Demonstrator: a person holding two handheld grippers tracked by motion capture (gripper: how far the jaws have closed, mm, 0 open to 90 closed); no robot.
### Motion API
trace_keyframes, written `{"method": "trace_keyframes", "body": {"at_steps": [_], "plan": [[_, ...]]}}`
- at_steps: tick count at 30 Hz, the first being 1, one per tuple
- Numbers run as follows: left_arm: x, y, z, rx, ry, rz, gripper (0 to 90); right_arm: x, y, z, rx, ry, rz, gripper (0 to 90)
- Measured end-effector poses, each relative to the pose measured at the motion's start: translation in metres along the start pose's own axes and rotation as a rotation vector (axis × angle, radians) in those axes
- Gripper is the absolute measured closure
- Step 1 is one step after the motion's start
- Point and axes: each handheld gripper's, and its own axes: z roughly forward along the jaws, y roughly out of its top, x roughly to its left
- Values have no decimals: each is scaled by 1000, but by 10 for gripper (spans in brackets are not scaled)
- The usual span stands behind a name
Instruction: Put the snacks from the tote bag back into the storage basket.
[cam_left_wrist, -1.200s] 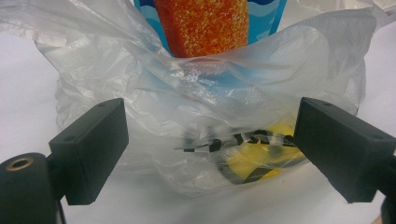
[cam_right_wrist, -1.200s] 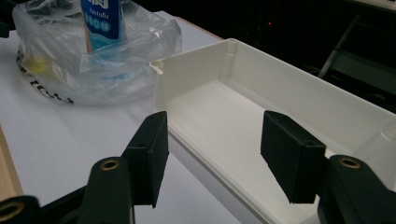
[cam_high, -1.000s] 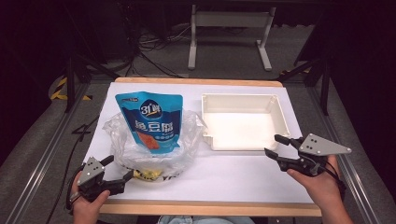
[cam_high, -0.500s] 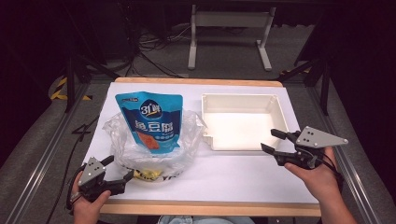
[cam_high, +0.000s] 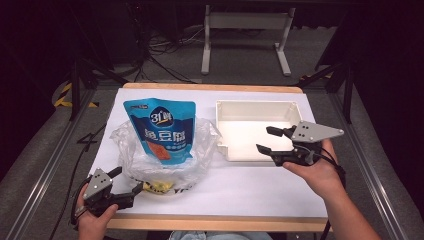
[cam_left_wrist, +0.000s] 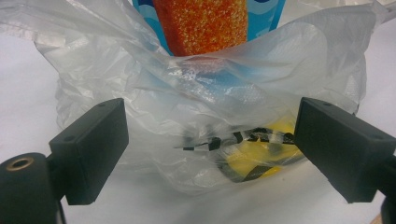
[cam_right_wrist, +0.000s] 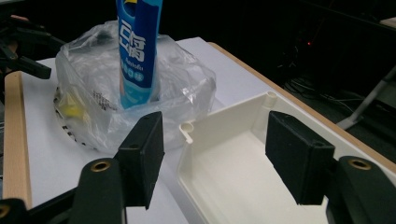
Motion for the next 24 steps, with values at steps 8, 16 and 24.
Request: {"method": "trace_keyframes", "body": {"at_steps": [8, 16, 24], "plan": [[1, 0, 0, 0, -3, -4, 112, 2, 17, 24, 5, 44, -36, 357], [-1, 0, 0, -1, -3, 3, 112, 5, 29, 48, 10, 90, -30, 323], [-1, 0, 0, 0, -9, 5, 112, 8, 39, 64, -2, 114, -50, 281]]}}
